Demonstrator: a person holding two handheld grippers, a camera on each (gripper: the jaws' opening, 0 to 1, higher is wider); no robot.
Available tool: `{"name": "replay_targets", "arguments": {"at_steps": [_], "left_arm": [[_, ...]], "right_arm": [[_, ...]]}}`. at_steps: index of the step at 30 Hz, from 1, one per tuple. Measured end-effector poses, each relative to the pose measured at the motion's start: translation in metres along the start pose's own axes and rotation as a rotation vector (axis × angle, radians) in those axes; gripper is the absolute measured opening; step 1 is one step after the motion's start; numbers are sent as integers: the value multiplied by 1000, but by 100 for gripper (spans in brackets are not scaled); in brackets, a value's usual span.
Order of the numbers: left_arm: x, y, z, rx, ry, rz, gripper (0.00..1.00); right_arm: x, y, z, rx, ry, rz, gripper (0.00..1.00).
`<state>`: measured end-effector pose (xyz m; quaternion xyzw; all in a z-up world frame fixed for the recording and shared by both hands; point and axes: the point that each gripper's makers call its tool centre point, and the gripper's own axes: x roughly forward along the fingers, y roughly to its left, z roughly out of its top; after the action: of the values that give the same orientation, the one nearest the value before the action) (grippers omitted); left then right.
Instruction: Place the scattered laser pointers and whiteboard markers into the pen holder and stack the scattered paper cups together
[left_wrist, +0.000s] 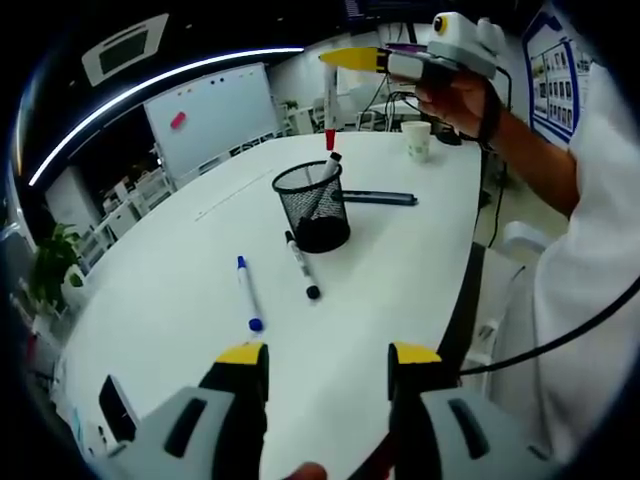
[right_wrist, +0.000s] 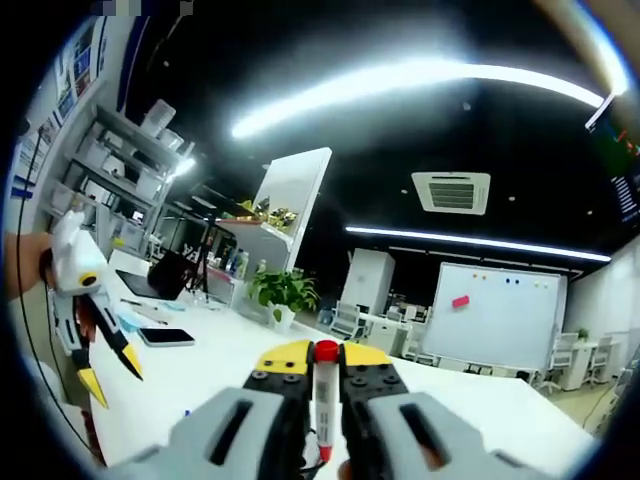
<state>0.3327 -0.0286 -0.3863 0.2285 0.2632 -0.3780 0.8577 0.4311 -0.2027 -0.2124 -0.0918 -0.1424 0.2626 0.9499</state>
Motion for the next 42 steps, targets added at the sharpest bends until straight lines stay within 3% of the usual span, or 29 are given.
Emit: {"name": "replay_targets", "arguments": {"at_steps": [42], "left_arm": [[-1, -1, -1, -5, 1, -1, 49]], "right_arm": [[11, 10, 16, -14, -51, 16, 10]]}}
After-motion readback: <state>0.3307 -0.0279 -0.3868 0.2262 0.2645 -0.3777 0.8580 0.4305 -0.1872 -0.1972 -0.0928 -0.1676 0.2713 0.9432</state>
